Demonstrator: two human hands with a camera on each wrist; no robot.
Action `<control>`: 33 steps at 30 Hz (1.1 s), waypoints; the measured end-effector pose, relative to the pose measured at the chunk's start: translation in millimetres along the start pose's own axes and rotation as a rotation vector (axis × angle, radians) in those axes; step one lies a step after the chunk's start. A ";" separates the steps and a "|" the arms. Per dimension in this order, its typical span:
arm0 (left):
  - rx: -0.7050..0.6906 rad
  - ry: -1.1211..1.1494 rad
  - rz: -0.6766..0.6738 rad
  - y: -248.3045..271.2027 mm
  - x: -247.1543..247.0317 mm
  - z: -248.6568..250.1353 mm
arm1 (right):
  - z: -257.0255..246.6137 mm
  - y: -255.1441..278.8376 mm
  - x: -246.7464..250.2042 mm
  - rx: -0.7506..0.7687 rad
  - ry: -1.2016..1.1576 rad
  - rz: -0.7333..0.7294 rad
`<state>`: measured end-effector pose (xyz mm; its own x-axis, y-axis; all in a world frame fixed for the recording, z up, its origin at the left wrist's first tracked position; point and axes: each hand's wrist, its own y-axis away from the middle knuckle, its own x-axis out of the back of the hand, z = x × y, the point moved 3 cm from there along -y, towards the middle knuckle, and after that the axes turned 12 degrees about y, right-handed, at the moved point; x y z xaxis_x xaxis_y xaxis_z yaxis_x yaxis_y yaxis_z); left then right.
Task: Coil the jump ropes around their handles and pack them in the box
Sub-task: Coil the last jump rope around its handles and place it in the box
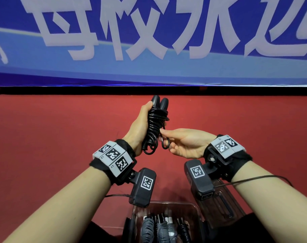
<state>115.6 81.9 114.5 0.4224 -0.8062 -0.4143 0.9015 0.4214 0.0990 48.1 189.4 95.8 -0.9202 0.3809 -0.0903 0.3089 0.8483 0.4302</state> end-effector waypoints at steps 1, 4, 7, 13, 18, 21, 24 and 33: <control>-0.017 -0.010 0.003 -0.5 0.3 0.3 | 0.2 -0.3 -0.9 0.007 -0.026 0.009; -0.026 -0.009 0.032 -3.8 4.4 -0.5 | 0.7 -1.9 -4.2 0.044 -0.095 0.055; -0.037 -0.015 0.102 -9.0 12.9 -2.1 | 1.5 -4.1 -11.1 0.121 -0.149 0.074; -0.095 -0.044 0.276 -16.5 32.1 1.7 | 2.7 -4.6 -16.8 0.202 -0.130 0.090; -0.120 -0.075 0.271 -18.5 34.2 -2.3 | 1.2 -7.5 -22.2 0.234 0.327 0.342; -0.142 -0.059 0.292 -17.5 33.1 0.4 | -2.4 -4.3 -25.6 0.255 0.368 0.348; -0.158 -0.037 0.345 -15.9 34.6 3.2 | -2.9 -1.2 -31.3 0.289 0.348 0.347; -0.224 -0.075 0.457 -12.9 29.7 -4.3 | -8.6 1.4 -26.8 0.462 0.701 0.689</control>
<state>116.0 54.3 97.0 0.7813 -0.5433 -0.3071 0.5844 0.8096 0.0546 71.1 177.2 106.5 -0.4015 0.6580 0.6370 0.7377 0.6446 -0.2008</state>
